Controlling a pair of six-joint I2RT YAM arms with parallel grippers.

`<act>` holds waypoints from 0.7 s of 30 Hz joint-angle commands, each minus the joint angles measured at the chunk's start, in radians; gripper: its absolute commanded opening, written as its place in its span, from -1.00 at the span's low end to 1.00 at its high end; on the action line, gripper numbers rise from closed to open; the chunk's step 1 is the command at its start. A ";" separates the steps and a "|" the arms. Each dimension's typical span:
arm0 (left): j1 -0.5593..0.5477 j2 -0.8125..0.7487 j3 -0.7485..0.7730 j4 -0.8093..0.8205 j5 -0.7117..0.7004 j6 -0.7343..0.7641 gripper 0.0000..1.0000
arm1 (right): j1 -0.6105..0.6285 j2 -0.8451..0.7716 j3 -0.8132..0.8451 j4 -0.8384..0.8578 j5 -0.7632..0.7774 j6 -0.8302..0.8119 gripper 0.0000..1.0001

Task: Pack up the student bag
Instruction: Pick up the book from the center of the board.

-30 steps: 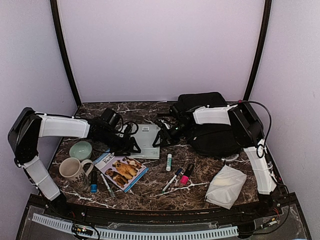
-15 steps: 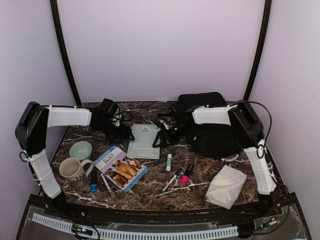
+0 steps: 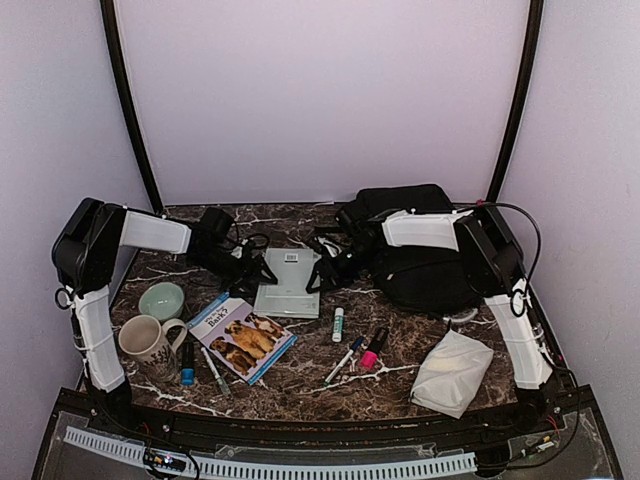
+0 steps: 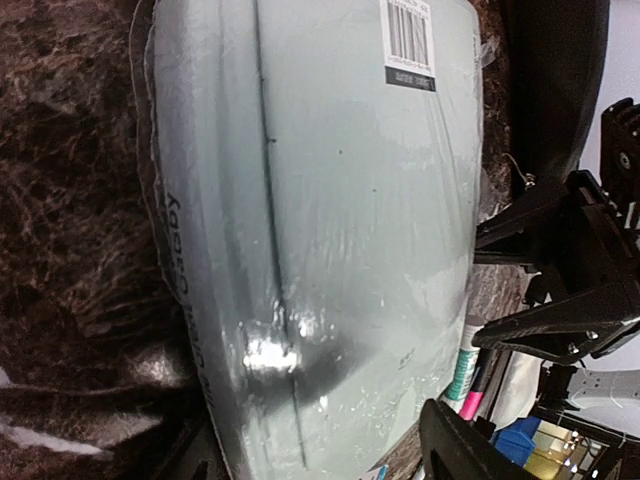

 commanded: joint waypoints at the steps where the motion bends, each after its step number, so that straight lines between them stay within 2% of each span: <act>1: -0.001 0.058 -0.042 0.059 0.179 -0.073 0.43 | 0.004 0.095 0.007 -0.036 0.056 -0.004 0.06; 5: 0.001 0.044 -0.079 0.180 0.277 -0.143 0.40 | 0.004 0.104 0.005 -0.031 0.042 -0.003 0.05; 12: 0.005 -0.050 -0.149 0.397 0.350 -0.300 0.28 | 0.004 0.090 -0.001 -0.023 0.028 -0.003 0.05; 21: 0.005 -0.125 -0.169 0.400 0.288 -0.325 -0.01 | 0.004 0.084 -0.009 -0.019 0.027 -0.002 0.06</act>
